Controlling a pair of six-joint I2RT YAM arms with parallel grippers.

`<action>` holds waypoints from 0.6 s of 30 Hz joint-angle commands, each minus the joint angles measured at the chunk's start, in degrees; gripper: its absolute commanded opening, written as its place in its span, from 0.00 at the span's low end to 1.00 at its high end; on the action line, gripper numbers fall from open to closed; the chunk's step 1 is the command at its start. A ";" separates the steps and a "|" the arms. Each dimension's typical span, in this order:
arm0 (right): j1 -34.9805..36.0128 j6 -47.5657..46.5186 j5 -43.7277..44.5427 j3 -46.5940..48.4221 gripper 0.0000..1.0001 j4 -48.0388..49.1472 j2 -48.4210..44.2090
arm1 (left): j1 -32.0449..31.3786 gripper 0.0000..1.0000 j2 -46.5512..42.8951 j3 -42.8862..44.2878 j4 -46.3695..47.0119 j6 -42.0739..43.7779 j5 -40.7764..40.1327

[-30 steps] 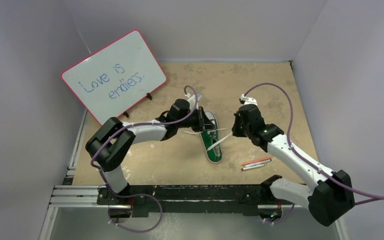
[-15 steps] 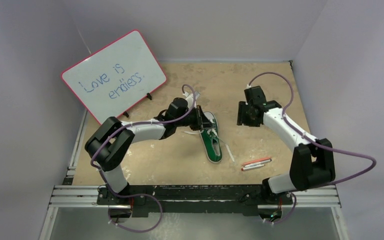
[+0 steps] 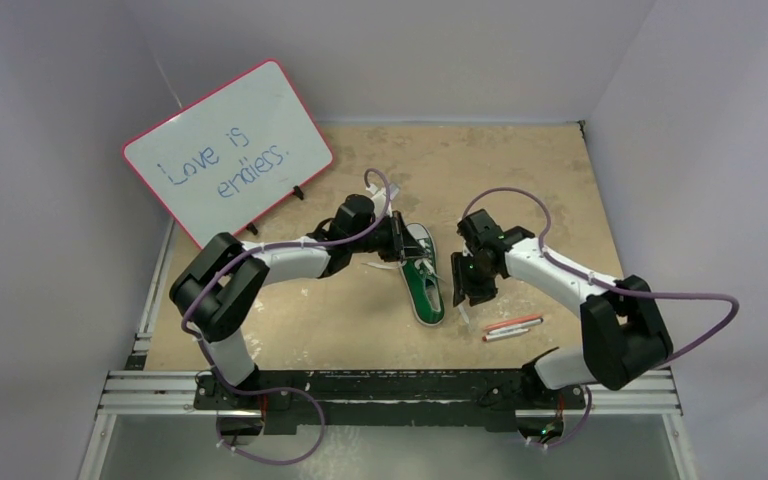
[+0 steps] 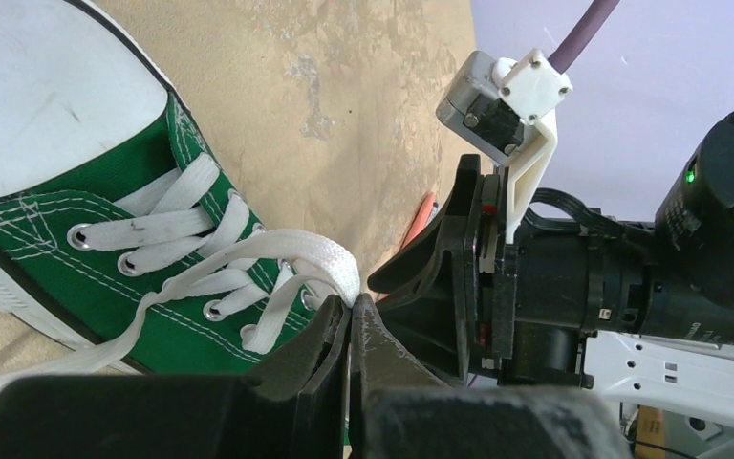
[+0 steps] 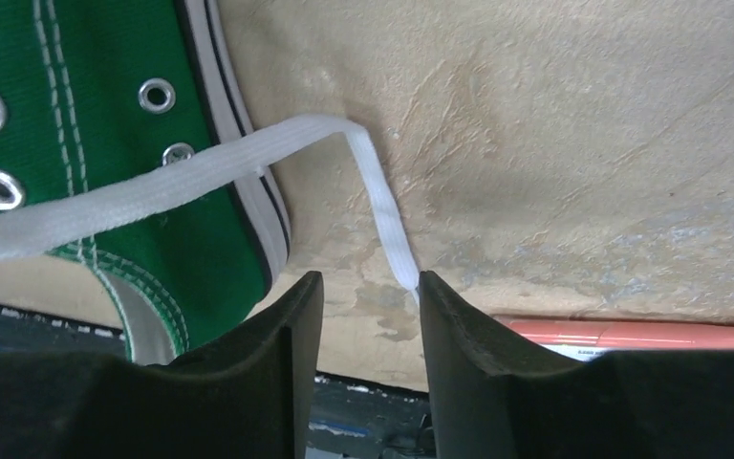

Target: Tie the shoes

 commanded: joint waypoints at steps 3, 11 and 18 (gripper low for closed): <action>2.16 3.97 6.61 -1.90 0.39 4.88 1.91 | 0.56 0.00 -0.64 2.40 2.43 0.93 1.69; 6.09 6.20 14.12 -1.29 0.33 7.73 6.74 | 0.53 0.00 -1.19 2.06 2.21 1.10 1.60; 6.24 9.05 16.54 -1.60 0.00 7.10 3.71 | 0.60 0.00 -1.42 2.37 2.58 0.85 1.73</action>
